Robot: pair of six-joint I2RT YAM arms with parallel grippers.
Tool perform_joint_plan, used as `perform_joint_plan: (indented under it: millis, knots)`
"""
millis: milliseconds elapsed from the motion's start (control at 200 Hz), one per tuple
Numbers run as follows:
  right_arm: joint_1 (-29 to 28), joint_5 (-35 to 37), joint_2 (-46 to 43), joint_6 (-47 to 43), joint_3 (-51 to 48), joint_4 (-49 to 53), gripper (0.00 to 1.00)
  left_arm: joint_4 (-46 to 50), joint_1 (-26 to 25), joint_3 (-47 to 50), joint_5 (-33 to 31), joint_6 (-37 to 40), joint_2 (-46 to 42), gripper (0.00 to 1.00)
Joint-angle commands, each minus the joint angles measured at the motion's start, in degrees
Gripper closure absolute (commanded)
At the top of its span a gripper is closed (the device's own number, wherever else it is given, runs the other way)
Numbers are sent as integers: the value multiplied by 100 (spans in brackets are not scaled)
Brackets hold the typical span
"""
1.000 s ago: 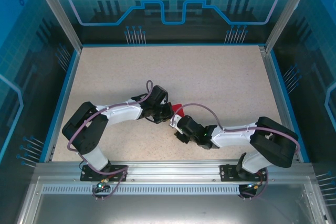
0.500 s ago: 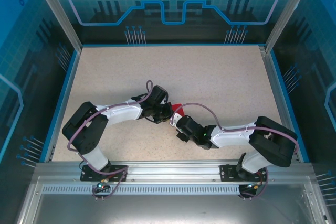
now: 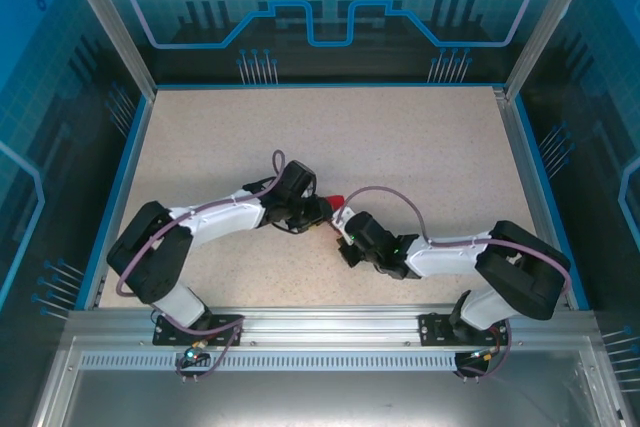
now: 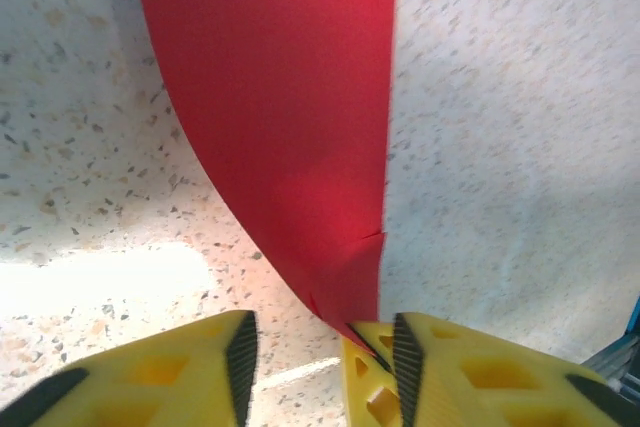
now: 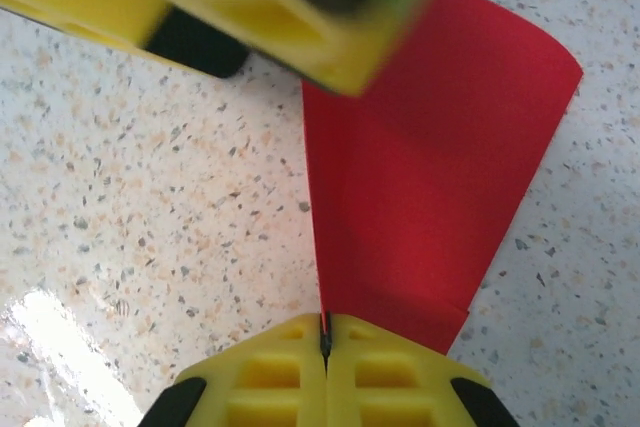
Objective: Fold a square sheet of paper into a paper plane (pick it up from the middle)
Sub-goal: Fold the wing for the fifth time at the center of the table.
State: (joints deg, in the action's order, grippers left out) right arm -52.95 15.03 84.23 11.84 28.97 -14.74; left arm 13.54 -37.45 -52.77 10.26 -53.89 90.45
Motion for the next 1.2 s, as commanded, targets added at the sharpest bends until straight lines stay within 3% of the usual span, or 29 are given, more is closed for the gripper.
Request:
perform_joint_plan:
  millis: [0,170,370,810,1195]
  knots:
    - [396,-1200,-193,609,-328,-693,100,214,15,-28,-379,20,-576,53]
    - [1019,-2258,-227,1119,-582,-1236,100,216,19,125,-600,44,-939,49]
    - [1436,-2911,-19,1539,-702,-1630,100,115,18,183,-487,16,-878,50]
    - [1577,-2961,751,2758,-969,-2452,100,-307,10,380,-153,-169,-630,51]
    - [1905,-3721,1253,3673,-1017,-3342,100,-514,12,487,-104,-140,-614,51]
